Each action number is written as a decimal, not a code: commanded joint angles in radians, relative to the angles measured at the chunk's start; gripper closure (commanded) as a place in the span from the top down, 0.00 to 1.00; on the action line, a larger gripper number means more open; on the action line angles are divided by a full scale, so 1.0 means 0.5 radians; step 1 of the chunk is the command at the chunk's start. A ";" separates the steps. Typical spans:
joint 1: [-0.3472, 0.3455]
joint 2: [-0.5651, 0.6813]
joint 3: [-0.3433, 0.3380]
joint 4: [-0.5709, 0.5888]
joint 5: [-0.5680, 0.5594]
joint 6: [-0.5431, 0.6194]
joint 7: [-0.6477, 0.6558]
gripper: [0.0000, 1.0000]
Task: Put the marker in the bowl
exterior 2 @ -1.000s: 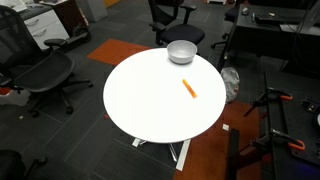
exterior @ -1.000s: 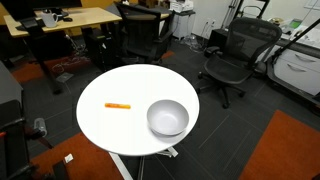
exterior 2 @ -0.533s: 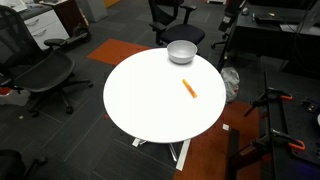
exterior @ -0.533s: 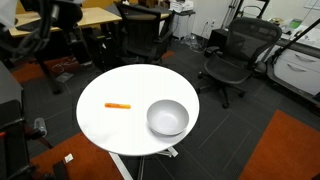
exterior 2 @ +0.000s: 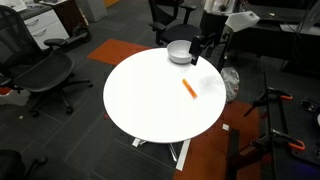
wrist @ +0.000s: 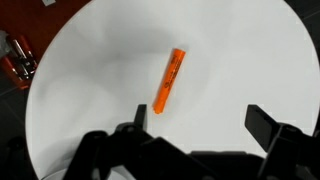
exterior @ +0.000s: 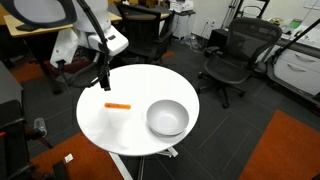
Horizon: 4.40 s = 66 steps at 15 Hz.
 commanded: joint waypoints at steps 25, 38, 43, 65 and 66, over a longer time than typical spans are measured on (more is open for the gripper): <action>-0.013 1.039 -0.029 0.669 -0.258 0.211 0.455 0.57; 0.066 0.890 -0.095 0.563 -0.351 0.320 0.511 0.05; 0.106 0.630 -0.186 0.537 -0.434 0.360 0.604 0.05; -0.350 1.022 -0.284 1.642 -0.325 -0.404 0.905 0.05; -0.367 1.066 -0.272 1.666 -0.301 -0.404 0.898 0.05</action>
